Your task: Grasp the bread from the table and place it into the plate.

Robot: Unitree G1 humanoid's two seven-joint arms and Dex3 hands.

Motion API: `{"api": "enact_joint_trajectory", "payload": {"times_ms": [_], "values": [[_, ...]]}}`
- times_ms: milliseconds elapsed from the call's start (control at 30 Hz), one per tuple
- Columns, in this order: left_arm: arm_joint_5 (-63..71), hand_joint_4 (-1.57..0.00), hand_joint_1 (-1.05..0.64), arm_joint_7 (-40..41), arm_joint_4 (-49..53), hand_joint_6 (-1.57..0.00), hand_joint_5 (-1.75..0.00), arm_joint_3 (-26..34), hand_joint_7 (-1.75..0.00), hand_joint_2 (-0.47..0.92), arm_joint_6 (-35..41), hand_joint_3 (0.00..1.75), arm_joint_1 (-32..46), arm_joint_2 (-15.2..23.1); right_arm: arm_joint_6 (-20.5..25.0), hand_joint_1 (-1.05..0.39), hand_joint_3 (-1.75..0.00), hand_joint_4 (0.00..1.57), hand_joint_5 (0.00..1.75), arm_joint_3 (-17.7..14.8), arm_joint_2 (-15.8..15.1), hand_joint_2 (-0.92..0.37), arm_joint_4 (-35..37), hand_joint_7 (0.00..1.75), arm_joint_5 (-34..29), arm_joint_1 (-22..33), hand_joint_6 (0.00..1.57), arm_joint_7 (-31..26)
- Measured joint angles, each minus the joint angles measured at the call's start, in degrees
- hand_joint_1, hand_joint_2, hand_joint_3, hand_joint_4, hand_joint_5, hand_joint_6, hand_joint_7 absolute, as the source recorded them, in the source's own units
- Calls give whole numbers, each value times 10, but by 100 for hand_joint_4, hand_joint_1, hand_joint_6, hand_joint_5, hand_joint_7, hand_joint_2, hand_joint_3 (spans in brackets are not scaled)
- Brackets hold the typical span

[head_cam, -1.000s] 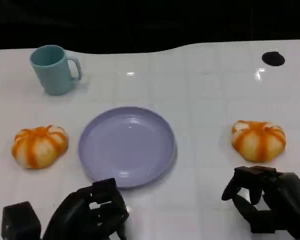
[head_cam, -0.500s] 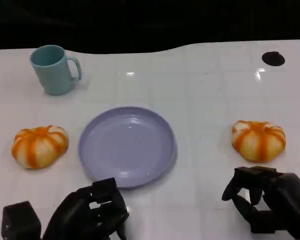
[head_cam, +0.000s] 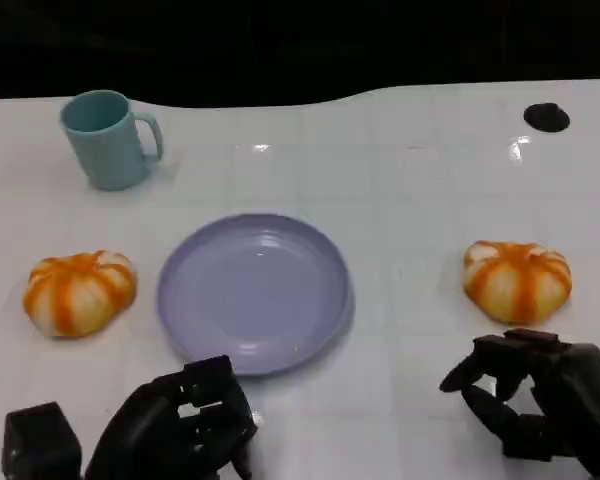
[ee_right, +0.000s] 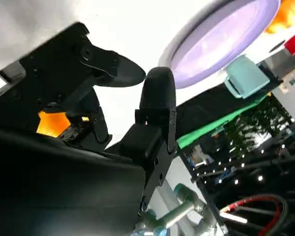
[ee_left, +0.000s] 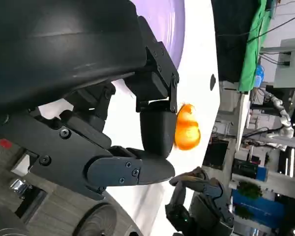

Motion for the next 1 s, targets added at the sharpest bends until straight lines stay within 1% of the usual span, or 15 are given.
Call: {"api": "enact_joint_trajectory", "payload": {"times_ms": [100,200,333,367,433,500,567,633,733,867,1000], "values": [[0,-78,-60,0,2,-76,-175,1,-142,76,0,50,-1,0,-2,-22,-65,76,127,-3,-1,-64,0,62,-2,-5,89,-11],[-1,-78,-59,0,4,-76,-175,1,-141,75,1,49,-2,0,-2,-22,-60,70,120,-13,-4,-64,-9,54,-2,-8,86,-16],[-6,-79,-59,0,4,-77,-175,2,-141,75,6,49,-4,0,4,-24,-52,60,106,-25,-7,-68,-31,44,-3,-12,78,-23],[-6,-79,-58,0,5,-77,-175,2,-141,75,6,49,-5,0,11,-26,-50,56,97,-28,-7,-69,-41,39,-3,-12,75,-22],[-6,-79,-58,0,7,-77,-175,2,-141,75,6,49,-6,0,26,-30,-39,53,85,-36,-8,-75,-62,30,-7,-11,73,-21],[-6,-79,-59,0,8,-77,-175,1,-142,75,6,50,-6,0,50,-33,-22,47,75,-42,-15,-84,-83,18,-16,-9,71,-14],[-6,-79,-60,0,8,-77,-175,1,-142,75,6,50,-6,1,71,-35,-14,39,66,-44,-22,-88,-105,11,-28,-6,67,-6],[-6,-79,-61,0,8,-77,-175,1,-142,75,4,50,-6,1,92,-38,-11,34,62,-45,-31,-90,-130,8,-45,-2,63,-1],[-6,-79,-60,0,10,-76,-175,1,-142,76,4,49,-6,1,138,-44,-8,20,55,-54,-41,-92,-168,1,-59,5,50,21],[-6,-79,-61,0,18,-77,-175,1,-142,76,0,49,-8,1,227,-49,-4,6,49,-61,-53,-91,-231,0,-74,18,35,102],[-6,-80,-59,0,20,-76,-175,1,-143,75,0,49,-9,1,294,-52,-2,0,43,-59,-59,-91,-273,0,-84,23,27,174]]}}
